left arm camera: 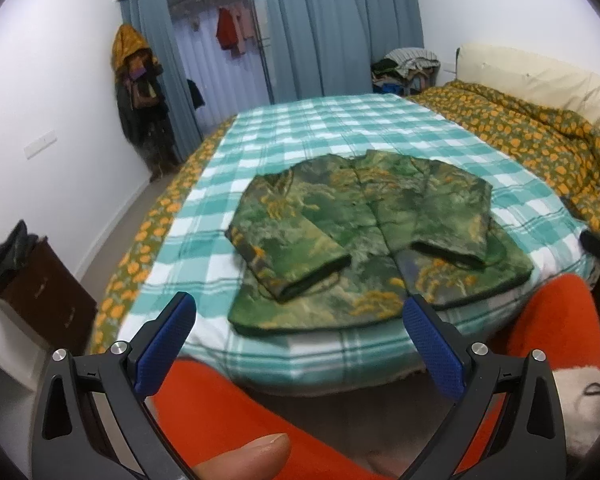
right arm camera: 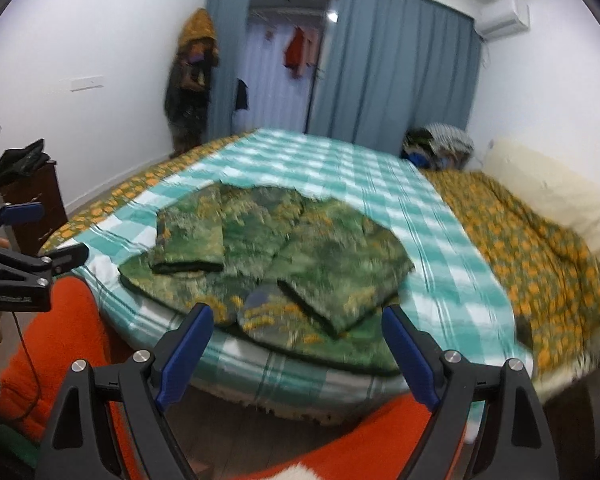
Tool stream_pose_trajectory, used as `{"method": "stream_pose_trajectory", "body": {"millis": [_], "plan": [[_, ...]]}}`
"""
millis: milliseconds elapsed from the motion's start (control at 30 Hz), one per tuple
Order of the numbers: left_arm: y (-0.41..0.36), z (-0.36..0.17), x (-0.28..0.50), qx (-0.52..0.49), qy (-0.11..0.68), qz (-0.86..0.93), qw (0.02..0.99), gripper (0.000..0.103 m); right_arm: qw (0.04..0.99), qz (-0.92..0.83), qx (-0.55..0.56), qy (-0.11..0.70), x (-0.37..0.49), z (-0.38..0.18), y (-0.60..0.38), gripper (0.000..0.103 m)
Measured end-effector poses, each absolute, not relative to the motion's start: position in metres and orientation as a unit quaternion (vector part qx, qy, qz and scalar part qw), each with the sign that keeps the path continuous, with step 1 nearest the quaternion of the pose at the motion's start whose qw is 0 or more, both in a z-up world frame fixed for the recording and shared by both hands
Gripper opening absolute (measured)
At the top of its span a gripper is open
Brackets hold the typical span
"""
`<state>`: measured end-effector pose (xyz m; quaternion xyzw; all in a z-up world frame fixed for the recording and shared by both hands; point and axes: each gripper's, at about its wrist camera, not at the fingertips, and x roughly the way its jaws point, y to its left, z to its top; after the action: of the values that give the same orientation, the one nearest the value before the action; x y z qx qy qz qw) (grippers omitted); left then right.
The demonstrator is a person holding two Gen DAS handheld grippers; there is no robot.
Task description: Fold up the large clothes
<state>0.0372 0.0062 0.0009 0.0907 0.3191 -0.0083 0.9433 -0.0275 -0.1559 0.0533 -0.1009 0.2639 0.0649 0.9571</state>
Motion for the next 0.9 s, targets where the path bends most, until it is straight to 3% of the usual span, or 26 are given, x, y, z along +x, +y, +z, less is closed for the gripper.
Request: {"method": "stream_pose_trajectory", "body": {"millis": [100,167,200,267,433,733,867,900], "plan": [[0.006,0.004,0.053,0.119,0.311,0.017,0.943,0.103,0.962,0.075,-0.105,0.242,-0.01,0.068,-0.167,0.088],[0.006,0.007,0.062,0.12,0.306,0.017,0.944,0.103,0.967,0.069,-0.105,0.223,0.005,0.073,-0.176,0.095],[0.006,0.007,0.066,0.115,0.309,0.012,0.944,0.103,0.967,0.074,-0.105,0.218,0.014,0.072,-0.181,0.103],[0.004,0.005,0.075,0.106,0.32,0.005,0.942,0.103,0.961,0.097,-0.103,0.237,0.04,0.06,-0.192,0.103],[-0.002,-0.007,0.092,0.085,0.358,-0.026,0.93,0.103,0.909,0.123,-0.129,0.377,0.119,-0.023,-0.202,0.103],[-0.003,-0.042,0.114,0.075,0.407,-0.024,0.91,0.103,0.879,0.128,-0.155,0.433,0.212,-0.115,-0.18,0.103],[0.002,-0.059,0.12,0.066,0.433,-0.025,0.899,0.103,0.851,0.124,-0.203,0.468,0.235,-0.156,-0.169,0.097],[0.002,-0.062,0.121,0.064,0.436,-0.025,0.898,0.103,0.851,0.126,-0.195,0.472,0.236,-0.16,-0.173,0.084]]}}
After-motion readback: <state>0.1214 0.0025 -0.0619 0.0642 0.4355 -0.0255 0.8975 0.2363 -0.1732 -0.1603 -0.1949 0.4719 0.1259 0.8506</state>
